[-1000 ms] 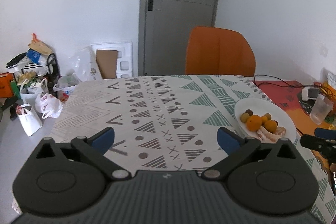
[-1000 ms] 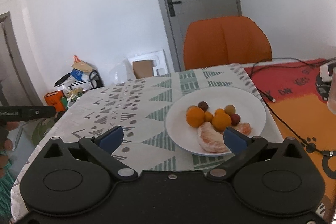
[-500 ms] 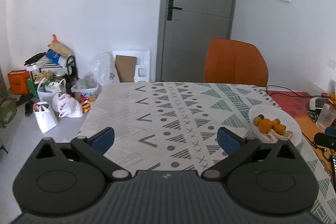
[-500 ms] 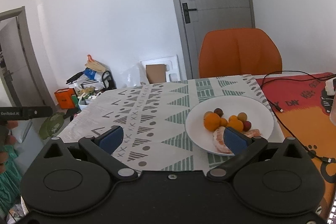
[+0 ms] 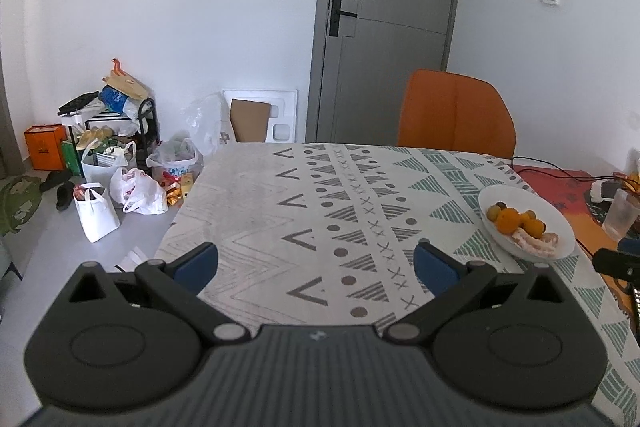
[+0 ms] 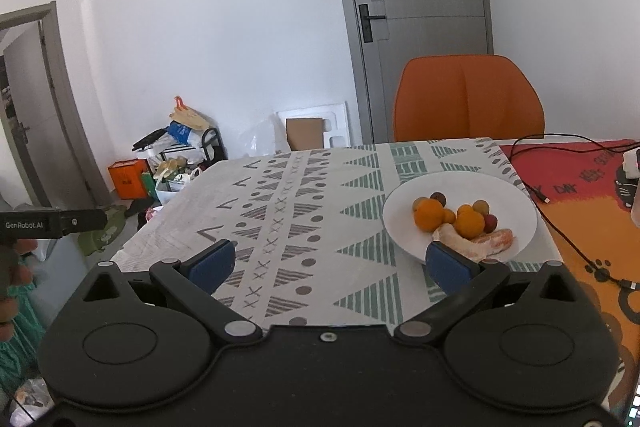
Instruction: Organize fruits
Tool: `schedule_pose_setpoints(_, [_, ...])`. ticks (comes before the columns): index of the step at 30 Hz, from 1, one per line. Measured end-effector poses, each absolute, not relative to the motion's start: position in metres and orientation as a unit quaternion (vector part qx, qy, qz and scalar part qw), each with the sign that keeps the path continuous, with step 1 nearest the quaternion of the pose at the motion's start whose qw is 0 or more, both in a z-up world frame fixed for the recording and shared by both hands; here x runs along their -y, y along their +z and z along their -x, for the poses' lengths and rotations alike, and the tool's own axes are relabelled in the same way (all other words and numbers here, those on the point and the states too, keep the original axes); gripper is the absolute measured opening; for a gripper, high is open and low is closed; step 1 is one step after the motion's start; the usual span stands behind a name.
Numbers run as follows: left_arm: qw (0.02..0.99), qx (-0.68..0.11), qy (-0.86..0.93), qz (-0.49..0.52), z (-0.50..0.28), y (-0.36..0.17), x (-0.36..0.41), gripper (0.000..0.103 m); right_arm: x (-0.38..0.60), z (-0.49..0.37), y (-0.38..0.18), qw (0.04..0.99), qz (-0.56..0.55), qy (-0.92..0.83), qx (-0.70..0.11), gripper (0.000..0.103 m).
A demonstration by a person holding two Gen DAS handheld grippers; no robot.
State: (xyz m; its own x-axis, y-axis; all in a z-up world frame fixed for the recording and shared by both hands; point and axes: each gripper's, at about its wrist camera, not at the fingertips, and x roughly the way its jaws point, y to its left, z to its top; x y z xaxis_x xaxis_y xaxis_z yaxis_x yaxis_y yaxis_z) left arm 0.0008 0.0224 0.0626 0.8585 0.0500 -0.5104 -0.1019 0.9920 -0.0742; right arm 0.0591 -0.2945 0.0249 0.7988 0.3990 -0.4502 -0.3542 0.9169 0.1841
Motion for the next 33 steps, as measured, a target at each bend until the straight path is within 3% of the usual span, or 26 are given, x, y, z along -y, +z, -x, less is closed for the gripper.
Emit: schedule_pose_setpoints(33, [0.965, -0.260, 0.026, 0.021, 0.010, 0.061, -0.010, 0.103, 0.289, -0.053, 0.016, 0.934, -0.058, 0.218, -0.277, 0.103])
